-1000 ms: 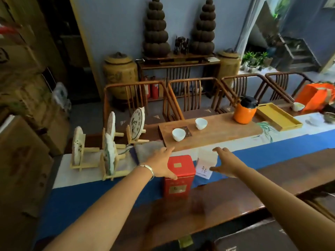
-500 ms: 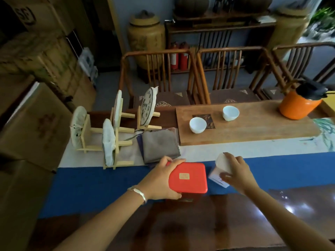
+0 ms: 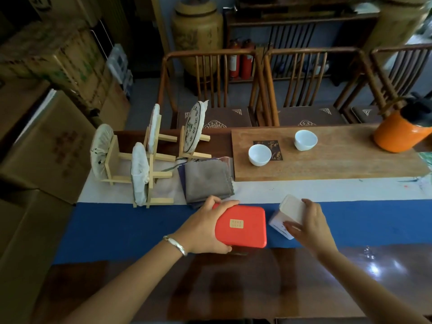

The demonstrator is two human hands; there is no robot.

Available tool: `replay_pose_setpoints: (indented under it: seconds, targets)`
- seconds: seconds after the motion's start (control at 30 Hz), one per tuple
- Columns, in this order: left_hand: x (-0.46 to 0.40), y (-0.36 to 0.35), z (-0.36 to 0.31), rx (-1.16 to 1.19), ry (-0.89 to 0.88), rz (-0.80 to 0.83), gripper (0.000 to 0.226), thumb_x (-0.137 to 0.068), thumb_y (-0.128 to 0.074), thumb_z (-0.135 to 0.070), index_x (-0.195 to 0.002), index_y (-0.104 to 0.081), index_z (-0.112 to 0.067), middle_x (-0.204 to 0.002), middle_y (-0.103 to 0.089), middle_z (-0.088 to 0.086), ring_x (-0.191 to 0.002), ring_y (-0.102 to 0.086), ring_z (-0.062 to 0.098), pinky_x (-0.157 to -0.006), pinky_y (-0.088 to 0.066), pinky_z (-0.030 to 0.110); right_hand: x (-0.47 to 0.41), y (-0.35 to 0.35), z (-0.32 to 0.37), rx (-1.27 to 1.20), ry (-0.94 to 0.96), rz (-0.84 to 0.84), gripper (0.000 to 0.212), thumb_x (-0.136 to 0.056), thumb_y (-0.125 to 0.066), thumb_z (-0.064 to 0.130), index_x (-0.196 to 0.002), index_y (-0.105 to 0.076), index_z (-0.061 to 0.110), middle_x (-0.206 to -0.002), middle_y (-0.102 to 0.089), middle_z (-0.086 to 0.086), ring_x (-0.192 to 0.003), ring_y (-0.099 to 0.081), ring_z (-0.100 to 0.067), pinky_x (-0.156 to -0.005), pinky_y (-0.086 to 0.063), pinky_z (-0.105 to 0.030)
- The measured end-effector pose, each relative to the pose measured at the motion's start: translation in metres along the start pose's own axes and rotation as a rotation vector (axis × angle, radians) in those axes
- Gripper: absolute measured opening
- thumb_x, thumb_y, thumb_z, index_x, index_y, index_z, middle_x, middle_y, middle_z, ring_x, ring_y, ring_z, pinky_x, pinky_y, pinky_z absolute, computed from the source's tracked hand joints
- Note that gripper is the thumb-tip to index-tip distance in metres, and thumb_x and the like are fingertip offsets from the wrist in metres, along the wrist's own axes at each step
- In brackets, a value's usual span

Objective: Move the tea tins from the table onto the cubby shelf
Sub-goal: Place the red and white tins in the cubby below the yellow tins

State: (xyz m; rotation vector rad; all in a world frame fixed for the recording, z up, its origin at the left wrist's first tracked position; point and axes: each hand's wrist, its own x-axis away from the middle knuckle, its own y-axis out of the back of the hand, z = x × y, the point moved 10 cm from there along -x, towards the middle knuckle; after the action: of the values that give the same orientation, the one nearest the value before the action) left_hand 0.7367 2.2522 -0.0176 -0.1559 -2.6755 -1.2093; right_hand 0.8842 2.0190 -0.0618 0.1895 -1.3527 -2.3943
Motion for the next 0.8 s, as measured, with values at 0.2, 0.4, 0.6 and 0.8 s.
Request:
replay_pose_setpoints:
  seconds: [0.2,0.4,0.6,0.8]
  targets:
    - [0.0,0.002,0.003,0.074,0.052,-0.003,0.102,-0.055,-0.081,-0.053,-0.135,-0.018,-0.055,-0.122,-0.023,-0.02,-0.112,-0.043,0.007,-0.086,-0.052,0.026,0.0,0.004,-0.002,-0.085,-0.031,-0.004,0.073,-0.07,-0.081,0.035,-0.127,-0.038,0.02,-0.12,-0.043,-0.005,-0.1,-0.051,-0.026,-0.073,-0.044,-0.034]
    - [0.028,0.037,0.028,0.175,0.169,-0.08,0.105,-0.054,-0.084,-0.051,-0.137,-0.02,-0.057,-0.125,-0.029,-0.017,-0.116,-0.039,0.007,-0.092,-0.045,0.027,-0.007,0.041,0.056,-0.233,0.073,-0.012,0.078,-0.066,-0.084,0.038,-0.125,-0.032,0.033,-0.114,-0.046,0.005,-0.096,-0.048,-0.013,-0.062,-0.043,-0.022]
    - [0.12,0.115,0.057,0.241,0.266,-0.279,0.092,-0.049,-0.087,-0.051,-0.122,-0.032,-0.064,-0.132,-0.033,-0.013,-0.119,-0.041,0.008,-0.094,-0.049,0.033,0.015,0.044,0.198,-0.136,0.489,0.285,0.072,-0.062,-0.08,0.052,-0.112,-0.029,0.051,-0.108,-0.05,0.016,-0.091,-0.054,-0.004,-0.065,-0.048,-0.021]
    - [0.289,0.189,0.092,0.381,0.37,-0.573,0.084,-0.049,-0.089,-0.04,-0.119,-0.046,-0.057,-0.129,-0.049,-0.011,-0.112,-0.053,-0.001,-0.091,-0.05,0.021,0.082,0.001,0.364,-0.137,0.824,0.472,0.072,-0.057,-0.076,0.061,-0.118,-0.04,0.05,-0.114,-0.049,0.022,-0.102,-0.05,0.001,-0.081,-0.046,-0.018]
